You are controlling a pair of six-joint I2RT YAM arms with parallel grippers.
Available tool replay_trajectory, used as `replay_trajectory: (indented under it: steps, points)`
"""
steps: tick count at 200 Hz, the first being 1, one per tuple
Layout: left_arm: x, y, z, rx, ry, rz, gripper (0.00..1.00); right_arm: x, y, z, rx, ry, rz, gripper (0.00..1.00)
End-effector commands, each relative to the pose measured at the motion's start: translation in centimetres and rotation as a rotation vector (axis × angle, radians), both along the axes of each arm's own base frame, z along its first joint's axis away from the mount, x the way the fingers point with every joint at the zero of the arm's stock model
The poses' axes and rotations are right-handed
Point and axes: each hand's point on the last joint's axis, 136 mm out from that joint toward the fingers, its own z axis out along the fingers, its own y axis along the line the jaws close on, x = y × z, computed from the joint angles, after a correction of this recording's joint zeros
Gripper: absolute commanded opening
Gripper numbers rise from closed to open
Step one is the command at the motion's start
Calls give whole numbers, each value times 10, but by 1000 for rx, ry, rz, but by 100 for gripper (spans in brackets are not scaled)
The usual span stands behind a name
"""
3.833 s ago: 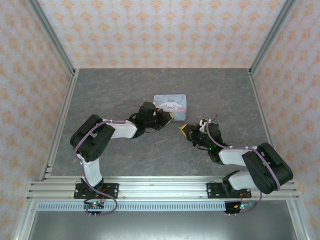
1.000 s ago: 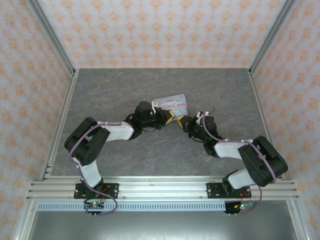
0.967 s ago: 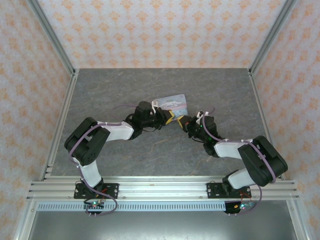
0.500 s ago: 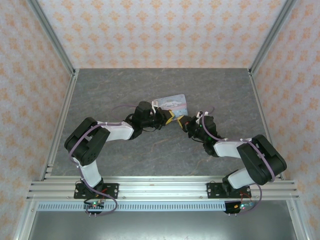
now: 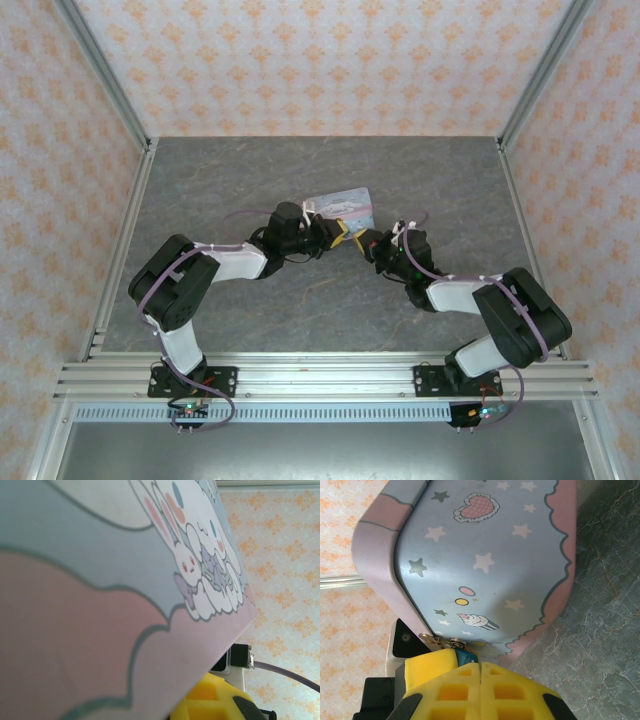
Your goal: Unlock a padlock with a key
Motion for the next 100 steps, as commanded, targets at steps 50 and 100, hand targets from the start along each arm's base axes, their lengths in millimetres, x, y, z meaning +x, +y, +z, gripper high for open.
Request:
replay_trajectory:
  steps: [50, 100]
  points:
    - [2, -3, 33, -68, -65, -8, 0, 10, 8, 16, 38, -36, 14, 0]
    - [3, -4, 36, -74, -64, -5, 0, 7, 7, 11, 35, -24, 13, 0]
